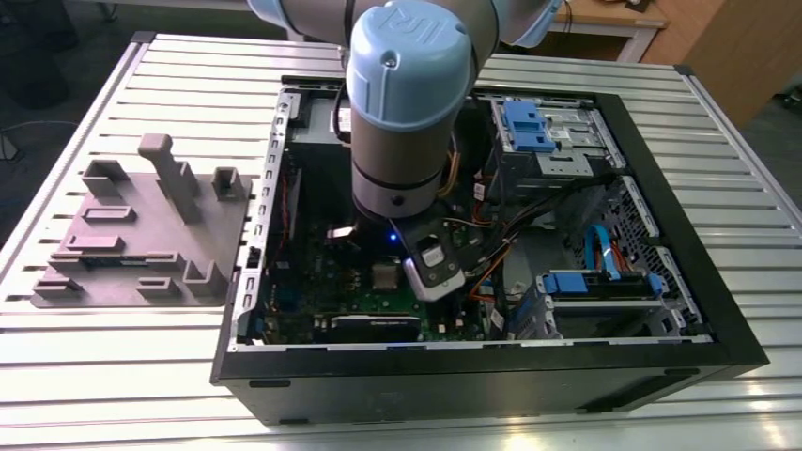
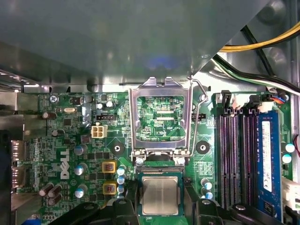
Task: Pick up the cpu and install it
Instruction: 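Place the cpu into insertion slot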
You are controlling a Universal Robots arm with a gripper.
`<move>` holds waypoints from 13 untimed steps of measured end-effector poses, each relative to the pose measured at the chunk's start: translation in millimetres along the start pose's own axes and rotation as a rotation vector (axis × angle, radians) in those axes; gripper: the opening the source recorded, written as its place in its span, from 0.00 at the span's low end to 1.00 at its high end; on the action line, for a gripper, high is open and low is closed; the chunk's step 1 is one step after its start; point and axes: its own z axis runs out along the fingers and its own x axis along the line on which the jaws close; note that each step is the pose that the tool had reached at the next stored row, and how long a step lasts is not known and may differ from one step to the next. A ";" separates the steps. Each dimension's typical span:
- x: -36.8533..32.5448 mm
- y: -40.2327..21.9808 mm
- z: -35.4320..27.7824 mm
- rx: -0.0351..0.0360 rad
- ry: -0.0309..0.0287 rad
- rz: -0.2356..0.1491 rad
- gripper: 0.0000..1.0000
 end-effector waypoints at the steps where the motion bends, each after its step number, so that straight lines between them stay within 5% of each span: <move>1: 0.0 -0.1 0.7 -0.0022 0.0002 0.001 0.47; 13: -0.4 -0.1 2.7 -0.0079 0.0001 0.002 0.47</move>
